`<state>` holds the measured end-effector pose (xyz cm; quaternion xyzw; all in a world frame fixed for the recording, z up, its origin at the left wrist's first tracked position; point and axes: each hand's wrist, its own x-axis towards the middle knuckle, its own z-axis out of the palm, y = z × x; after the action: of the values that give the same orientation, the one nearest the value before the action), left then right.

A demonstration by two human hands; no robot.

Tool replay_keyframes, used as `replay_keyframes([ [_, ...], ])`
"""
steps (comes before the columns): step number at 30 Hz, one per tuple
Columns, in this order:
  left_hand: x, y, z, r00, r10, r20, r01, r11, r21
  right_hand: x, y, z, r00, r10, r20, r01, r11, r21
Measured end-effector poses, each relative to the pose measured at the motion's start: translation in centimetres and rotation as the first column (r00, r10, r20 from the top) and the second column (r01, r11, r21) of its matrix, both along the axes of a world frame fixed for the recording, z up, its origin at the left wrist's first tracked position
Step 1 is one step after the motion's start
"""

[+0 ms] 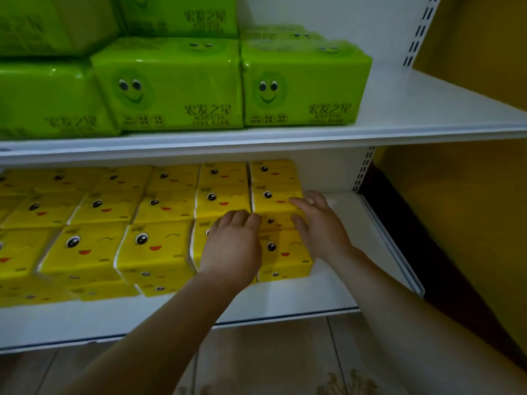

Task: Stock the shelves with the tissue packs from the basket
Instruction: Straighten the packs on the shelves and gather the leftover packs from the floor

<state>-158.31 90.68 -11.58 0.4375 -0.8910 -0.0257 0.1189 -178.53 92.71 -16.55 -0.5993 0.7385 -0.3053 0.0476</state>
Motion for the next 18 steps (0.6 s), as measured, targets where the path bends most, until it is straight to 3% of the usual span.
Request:
replay_keyframes([
  [3,-1.9,2.0,-0.3,0.971,-0.140,-0.194,0.138,0.990,-0.026,-1.2,3.0,1.5,0.999,-0.033,0.022,0.034,0.996,-0.083],
  [5,-3.6,4.1,-0.7,0.940,-0.179,-0.290,0.199,0.979,0.044,-2.2,6.4,2.1,0.997,-0.077,0.022,0.079,0.994,-0.069],
  [8,-6.3,8.3,-2.6,0.918,-0.184,-0.351,0.285,0.923,0.260,-4.1,13.1,2.1,0.986,-0.167,0.025,0.157,0.960,0.233],
  [9,-7.3,9.9,-3.5,0.917,-0.206,-0.341,0.320,0.891,0.323,-4.7,15.6,2.0,0.980,-0.198,0.024,0.173,0.906,0.386],
  [12,-9.8,14.9,-6.1,0.911,-0.316,-0.266,0.410,0.766,0.494,-7.1,23.0,0.6,0.979,-0.184,-0.085,0.183,0.616,0.766],
  [15,-12.0,19.9,-9.0,0.886,-0.423,-0.189,0.428,0.591,0.684,-9.2,29.7,-3.1,0.975,-0.202,-0.090,0.160,0.361,0.919],
  [18,-13.2,23.8,-11.4,0.875,-0.460,-0.149,0.388,0.485,0.784,-10.4,34.6,-7.2,0.981,-0.189,-0.035,0.086,0.269,0.959],
])
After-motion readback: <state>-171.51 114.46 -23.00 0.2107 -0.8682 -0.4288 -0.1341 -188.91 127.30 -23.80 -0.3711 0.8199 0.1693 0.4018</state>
